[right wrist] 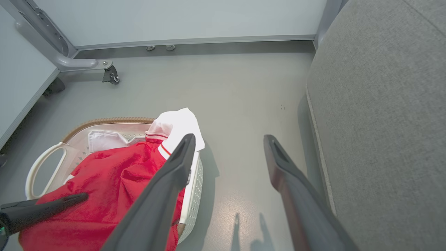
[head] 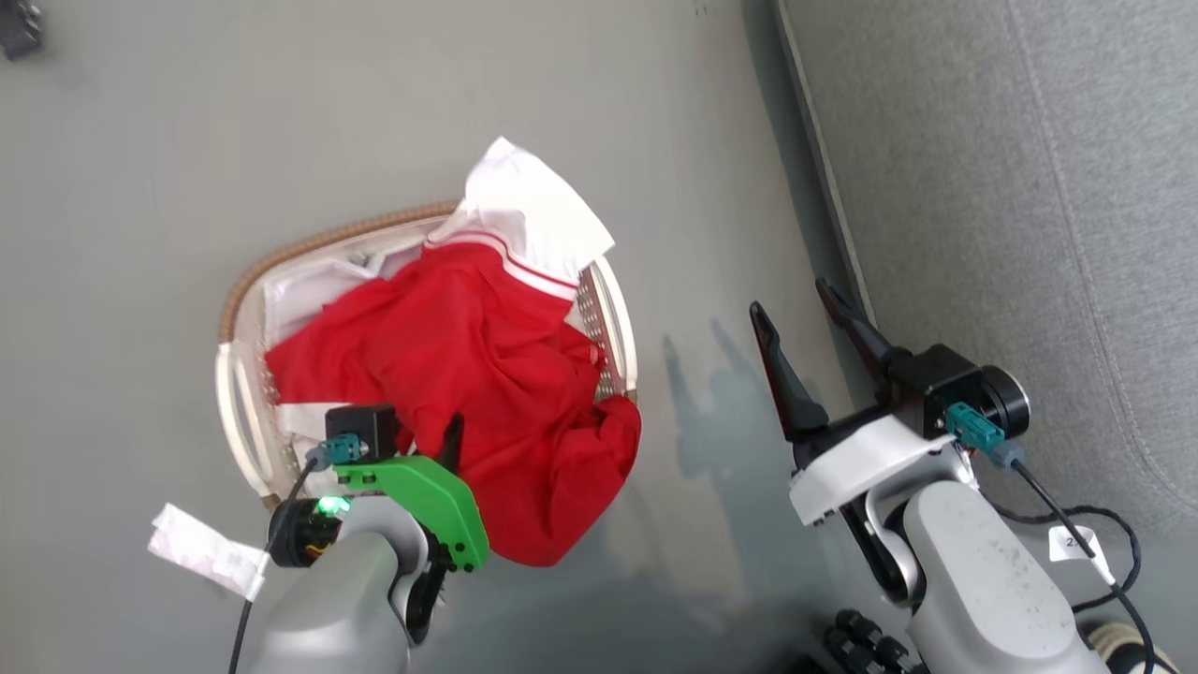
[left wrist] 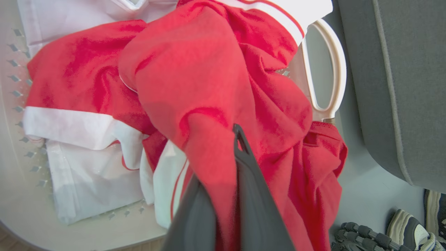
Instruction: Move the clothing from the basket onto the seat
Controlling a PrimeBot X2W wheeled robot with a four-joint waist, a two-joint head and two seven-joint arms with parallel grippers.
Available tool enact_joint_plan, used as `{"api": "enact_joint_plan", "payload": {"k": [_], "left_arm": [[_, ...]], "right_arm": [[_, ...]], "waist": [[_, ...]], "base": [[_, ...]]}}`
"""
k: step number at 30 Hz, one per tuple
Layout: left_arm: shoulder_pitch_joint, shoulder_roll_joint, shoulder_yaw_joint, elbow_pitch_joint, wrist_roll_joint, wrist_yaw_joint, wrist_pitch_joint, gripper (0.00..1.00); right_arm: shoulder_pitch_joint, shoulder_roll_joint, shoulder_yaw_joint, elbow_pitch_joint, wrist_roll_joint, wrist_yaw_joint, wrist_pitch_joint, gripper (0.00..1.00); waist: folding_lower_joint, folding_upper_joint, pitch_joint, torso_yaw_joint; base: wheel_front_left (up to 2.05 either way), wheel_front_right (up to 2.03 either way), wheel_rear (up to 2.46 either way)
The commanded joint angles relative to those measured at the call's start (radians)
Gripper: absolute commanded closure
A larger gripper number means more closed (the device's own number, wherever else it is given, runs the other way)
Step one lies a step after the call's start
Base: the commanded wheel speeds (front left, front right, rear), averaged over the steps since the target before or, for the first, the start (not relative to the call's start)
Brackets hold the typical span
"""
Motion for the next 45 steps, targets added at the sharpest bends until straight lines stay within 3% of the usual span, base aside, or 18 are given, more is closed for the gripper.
{"api": "enact_joint_plan", "payload": {"k": [1, 11, 24, 33, 45], "left_arm": [[0.031, 0.01, -0.006, -0.015, -0.009, -0.003, -0.007, 1.0], [0.159, 0.046, 0.121, -0.256, 0.112, -0.003, -0.009, 1.0], [0.323, 0.027, 0.307, -0.573, 0.317, -0.003, -0.009, 1.0], [0.339, 0.028, 0.337, -0.749, 0.363, -0.003, -0.009, 1.0], [0.268, 0.045, 0.3, -0.935, 0.377, -0.003, -0.009, 1.0]], "right_arm": [[0.027, -0.009, -0.002, 0.01, -0.006, -0.001, -0.005, 0.0], [0.122, -0.012, -0.008, 0.043, -0.017, -0.001, -0.005, 0.0], [0.246, -0.006, -0.014, 0.053, -0.027, -0.001, -0.005, 0.0], [0.301, -0.003, -0.004, 0.058, -0.031, -0.001, -0.005, 0.0], [0.334, -0.003, 0.014, 0.06, -0.018, -0.001, -0.005, 0.0]], "waist": [[0.0, 0.0, -0.134, 0.051], [0.0, 0.0, -0.327, 0.104], [0.0, 0.0, -0.517, 0.14], [0.0, 0.0, -0.586, 0.15], [0.0, 0.0, -0.619, 0.16]], "base": [[0.0, 0.0, 0.0], [0.0, 0.0, 0.0], [0.0, 0.0, 0.0], [0.0, 0.0, 0.0], [0.0, 0.0, 0.0]]}}
